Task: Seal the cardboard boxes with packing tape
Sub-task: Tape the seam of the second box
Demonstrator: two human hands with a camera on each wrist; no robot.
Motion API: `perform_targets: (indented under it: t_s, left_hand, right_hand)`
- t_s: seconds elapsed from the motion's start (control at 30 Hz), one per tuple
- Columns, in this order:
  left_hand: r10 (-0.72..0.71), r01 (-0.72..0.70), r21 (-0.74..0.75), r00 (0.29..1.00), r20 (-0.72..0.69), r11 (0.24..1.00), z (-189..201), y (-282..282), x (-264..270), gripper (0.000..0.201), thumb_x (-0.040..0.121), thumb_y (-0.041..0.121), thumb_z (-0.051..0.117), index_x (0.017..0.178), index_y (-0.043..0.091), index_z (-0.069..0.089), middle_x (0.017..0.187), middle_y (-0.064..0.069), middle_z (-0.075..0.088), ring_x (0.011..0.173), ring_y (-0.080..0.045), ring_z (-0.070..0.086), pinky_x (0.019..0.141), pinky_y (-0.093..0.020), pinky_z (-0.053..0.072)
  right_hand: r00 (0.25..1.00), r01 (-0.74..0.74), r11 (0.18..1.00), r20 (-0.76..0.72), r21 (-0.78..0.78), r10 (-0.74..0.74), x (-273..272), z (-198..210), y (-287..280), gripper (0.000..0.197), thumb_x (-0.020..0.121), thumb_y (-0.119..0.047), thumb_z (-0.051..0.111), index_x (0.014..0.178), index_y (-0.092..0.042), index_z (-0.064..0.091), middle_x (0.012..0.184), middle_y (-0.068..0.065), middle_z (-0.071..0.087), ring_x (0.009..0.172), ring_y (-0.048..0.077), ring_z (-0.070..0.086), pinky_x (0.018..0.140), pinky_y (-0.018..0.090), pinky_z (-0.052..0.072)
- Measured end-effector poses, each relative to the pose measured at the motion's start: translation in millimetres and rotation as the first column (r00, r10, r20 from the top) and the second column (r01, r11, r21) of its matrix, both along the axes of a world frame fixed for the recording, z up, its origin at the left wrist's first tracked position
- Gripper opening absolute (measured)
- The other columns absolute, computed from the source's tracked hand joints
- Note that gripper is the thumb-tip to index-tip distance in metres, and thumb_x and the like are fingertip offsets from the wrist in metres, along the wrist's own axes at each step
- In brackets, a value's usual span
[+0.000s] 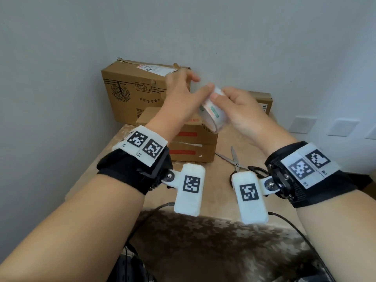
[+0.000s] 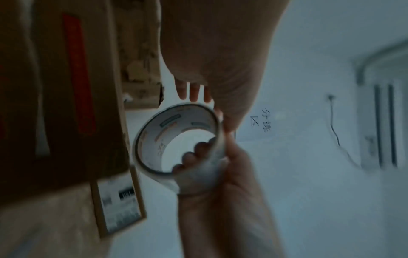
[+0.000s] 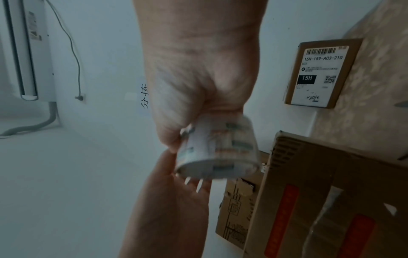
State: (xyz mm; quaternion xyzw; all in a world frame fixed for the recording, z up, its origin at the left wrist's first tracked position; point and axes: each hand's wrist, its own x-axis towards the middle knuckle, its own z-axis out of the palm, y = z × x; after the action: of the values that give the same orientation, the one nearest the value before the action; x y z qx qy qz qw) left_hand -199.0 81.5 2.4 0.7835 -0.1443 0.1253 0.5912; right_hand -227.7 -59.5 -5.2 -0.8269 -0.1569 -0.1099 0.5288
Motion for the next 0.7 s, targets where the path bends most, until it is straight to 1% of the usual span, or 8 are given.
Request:
perform_targets:
  t_s: [0.03,0.1,0.17,0.23,0.3,0.43,0.53,0.7]
  left_hand:
    - [-0.066,0.065,0.031,0.998,0.018,0.997,1,1,-3,0.01,0.092,0.031,0.058,0.093,0.022,0.054,0.104,0.004,0.05,0.091,-0.005,0.053,0.08,-0.019,0.045]
    - [-0.197,0.198,0.02,0.98,-0.03,0.98,3,2,-8,0.028,0.097,0.024,0.051,0.07,0.02,0.052,0.066,0.014,0.053,0.059,0.001,0.05,0.058,-0.012,0.039]
    - [-0.204,0.204,0.0,0.977,-0.056,0.979,4,3,-8,0.04,0.097,0.02,0.05,0.057,0.021,0.045,0.049,0.013,0.045,0.047,-0.002,0.042,0.05,-0.014,0.033]
    - [-0.158,0.153,-0.057,0.983,-0.089,0.987,3,4,-6,0.038,0.096,0.022,0.051,0.058,0.02,0.048,0.051,0.012,0.047,0.051,-0.006,0.045,0.056,-0.018,0.035]
    - [-0.144,0.103,-0.209,0.971,-0.189,0.973,0,5,-5,0.03,0.092,0.028,0.055,0.064,0.018,0.055,0.059,0.006,0.055,0.061,-0.014,0.051,0.066,-0.027,0.039]
    - [-0.2,0.046,-0.426,0.925,-0.324,0.904,-11,5,1,0.026,0.093,0.027,0.053,0.072,0.014,0.058,0.062,0.0,0.06,0.059,-0.017,0.056,0.064,-0.031,0.043]
    - [-0.321,0.043,-0.642,0.89,-0.322,0.765,-16,6,9,0.022,0.093,0.024,0.052,0.075,0.013,0.055,0.067,-0.002,0.05,0.059,-0.014,0.047,0.061,-0.029,0.042]
    - [-0.491,-0.003,-0.854,0.817,-0.303,0.521,-20,8,15,0.025,0.092,0.023,0.046,0.069,0.014,0.044,0.065,0.003,0.03,0.054,-0.01,0.03,0.046,-0.021,0.033]
  right_hand:
    - [0.998,-0.052,0.998,-0.024,0.025,0.052,-1,-1,1,0.022,0.099,-0.029,0.049,0.091,-0.014,0.063,0.085,0.009,0.065,0.078,0.02,0.059,0.073,0.035,0.044]
    - [0.991,-0.111,0.987,-0.063,0.12,0.119,-2,-2,2,0.022,0.096,-0.027,0.053,0.09,-0.01,0.066,0.085,0.013,0.069,0.08,0.024,0.062,0.076,0.036,0.046]
    - [0.985,-0.134,0.97,-0.083,0.201,0.154,-3,-2,4,0.019,0.094,-0.023,0.056,0.084,-0.013,0.068,0.08,0.007,0.07,0.078,0.023,0.062,0.077,0.036,0.046]
    - [0.981,-0.137,0.947,-0.095,0.29,0.171,-1,-3,3,0.017,0.086,-0.025,0.061,0.075,-0.016,0.07,0.077,0.005,0.068,0.078,0.024,0.06,0.078,0.036,0.044]
    - [0.974,-0.144,0.912,-0.109,0.385,0.2,0,-5,0,0.018,0.08,-0.024,0.065,0.067,-0.017,0.074,0.075,0.005,0.068,0.077,0.023,0.059,0.081,0.038,0.043]
    - [0.956,-0.18,0.868,-0.127,0.464,0.266,3,-14,-4,0.014,0.077,-0.027,0.077,0.066,-0.017,0.075,0.076,0.004,0.071,0.075,0.018,0.062,0.082,0.034,0.046]
    - [0.944,-0.219,0.837,-0.106,0.502,0.311,6,-17,-8,0.025,0.062,-0.038,0.078,0.07,-0.015,0.075,0.074,0.001,0.071,0.072,0.014,0.063,0.077,0.025,0.05]
    - [0.938,-0.232,0.785,-0.08,0.574,0.336,5,-14,-8,0.022,0.062,-0.031,0.072,0.072,-0.012,0.074,0.075,0.001,0.071,0.071,0.01,0.064,0.069,0.019,0.051]
